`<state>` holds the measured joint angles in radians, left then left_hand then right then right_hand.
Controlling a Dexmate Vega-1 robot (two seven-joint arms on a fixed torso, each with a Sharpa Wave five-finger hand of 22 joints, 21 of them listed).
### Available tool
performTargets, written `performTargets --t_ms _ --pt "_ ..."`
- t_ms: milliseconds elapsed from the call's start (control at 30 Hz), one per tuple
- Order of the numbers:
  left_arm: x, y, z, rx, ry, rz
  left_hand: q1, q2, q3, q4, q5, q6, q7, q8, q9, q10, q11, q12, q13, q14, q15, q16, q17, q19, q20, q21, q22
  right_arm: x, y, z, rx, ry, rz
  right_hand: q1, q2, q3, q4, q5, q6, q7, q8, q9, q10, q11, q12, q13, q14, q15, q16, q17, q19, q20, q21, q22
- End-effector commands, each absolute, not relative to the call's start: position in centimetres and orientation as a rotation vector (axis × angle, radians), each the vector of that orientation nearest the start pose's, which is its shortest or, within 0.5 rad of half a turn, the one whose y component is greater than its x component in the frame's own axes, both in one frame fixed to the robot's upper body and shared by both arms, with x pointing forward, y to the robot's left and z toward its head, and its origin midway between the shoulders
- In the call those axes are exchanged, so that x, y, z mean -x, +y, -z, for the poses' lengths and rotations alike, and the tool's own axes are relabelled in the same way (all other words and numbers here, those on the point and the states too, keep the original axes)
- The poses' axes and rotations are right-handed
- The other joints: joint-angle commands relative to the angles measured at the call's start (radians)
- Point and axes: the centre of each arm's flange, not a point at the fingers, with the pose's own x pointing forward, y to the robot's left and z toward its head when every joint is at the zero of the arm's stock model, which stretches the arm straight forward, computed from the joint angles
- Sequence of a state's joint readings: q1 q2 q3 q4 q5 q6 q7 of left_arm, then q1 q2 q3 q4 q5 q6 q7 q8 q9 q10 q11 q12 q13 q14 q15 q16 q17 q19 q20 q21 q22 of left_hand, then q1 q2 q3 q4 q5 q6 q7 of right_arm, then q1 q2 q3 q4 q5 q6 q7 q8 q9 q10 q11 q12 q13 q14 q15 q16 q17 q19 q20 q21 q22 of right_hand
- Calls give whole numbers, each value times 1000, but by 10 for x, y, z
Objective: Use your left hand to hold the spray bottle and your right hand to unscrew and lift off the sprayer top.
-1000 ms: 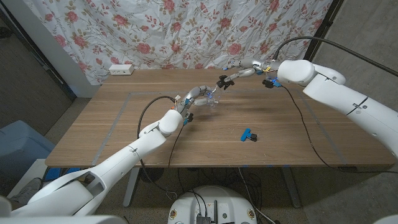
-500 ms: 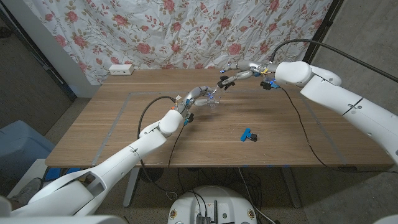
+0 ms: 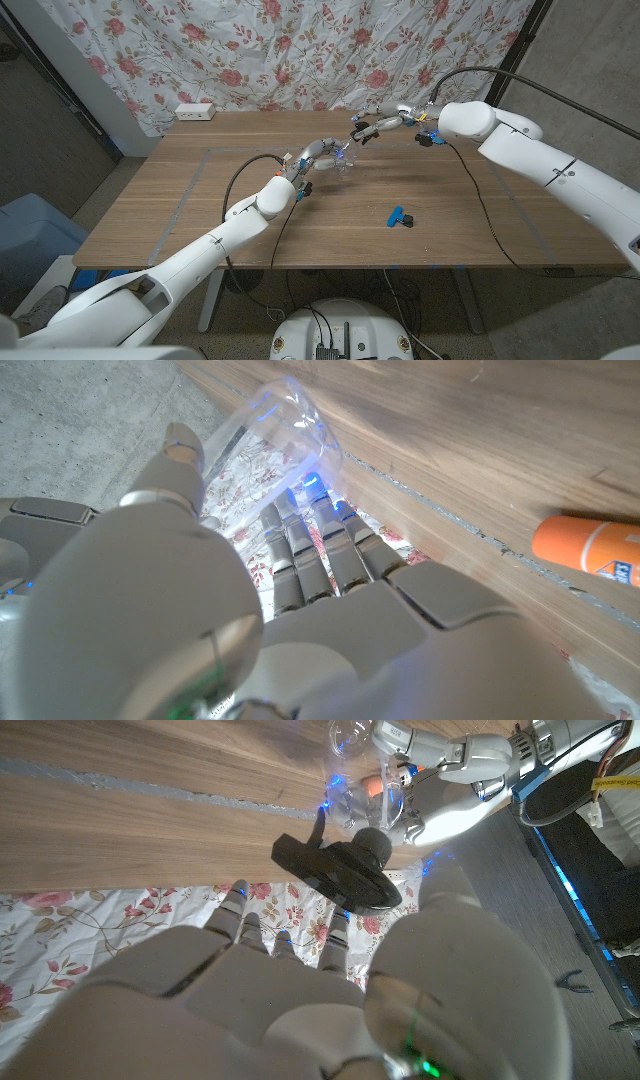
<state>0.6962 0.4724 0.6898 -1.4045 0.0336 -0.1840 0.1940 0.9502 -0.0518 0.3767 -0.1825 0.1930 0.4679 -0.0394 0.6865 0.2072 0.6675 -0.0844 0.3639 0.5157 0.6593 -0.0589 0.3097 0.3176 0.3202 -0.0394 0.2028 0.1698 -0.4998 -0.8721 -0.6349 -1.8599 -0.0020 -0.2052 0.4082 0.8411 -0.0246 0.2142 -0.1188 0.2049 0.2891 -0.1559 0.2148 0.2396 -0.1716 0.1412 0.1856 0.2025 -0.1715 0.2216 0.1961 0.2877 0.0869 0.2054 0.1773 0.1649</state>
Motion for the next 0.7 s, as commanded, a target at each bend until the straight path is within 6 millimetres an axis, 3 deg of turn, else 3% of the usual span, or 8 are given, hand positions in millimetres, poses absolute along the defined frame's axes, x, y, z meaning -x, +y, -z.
performTargets --t_ms 33,700 --pt "-637 124 10 -671 -751 256 -5 158 19 14 6 16 -16 228 5 80 -72 6 53 7 -142 -2 5 11 -69 -4 4 -572 -183 -116 1196 -539 -471 8 16 4 -9 6 24 -1 13 6 -24 0 10 1 -26 0 7 0 3 3 8 5" --pt "-631 128 13 -671 -748 254 -8 158 19 13 5 17 -16 230 4 83 -74 5 56 8 -143 -3 6 11 -70 -4 4 -573 -181 -110 1179 -548 -428 61 19 31 -45 1 148 -47 84 26 19 -32 27 0 12 -3 24 -7 51 -2 21 4"
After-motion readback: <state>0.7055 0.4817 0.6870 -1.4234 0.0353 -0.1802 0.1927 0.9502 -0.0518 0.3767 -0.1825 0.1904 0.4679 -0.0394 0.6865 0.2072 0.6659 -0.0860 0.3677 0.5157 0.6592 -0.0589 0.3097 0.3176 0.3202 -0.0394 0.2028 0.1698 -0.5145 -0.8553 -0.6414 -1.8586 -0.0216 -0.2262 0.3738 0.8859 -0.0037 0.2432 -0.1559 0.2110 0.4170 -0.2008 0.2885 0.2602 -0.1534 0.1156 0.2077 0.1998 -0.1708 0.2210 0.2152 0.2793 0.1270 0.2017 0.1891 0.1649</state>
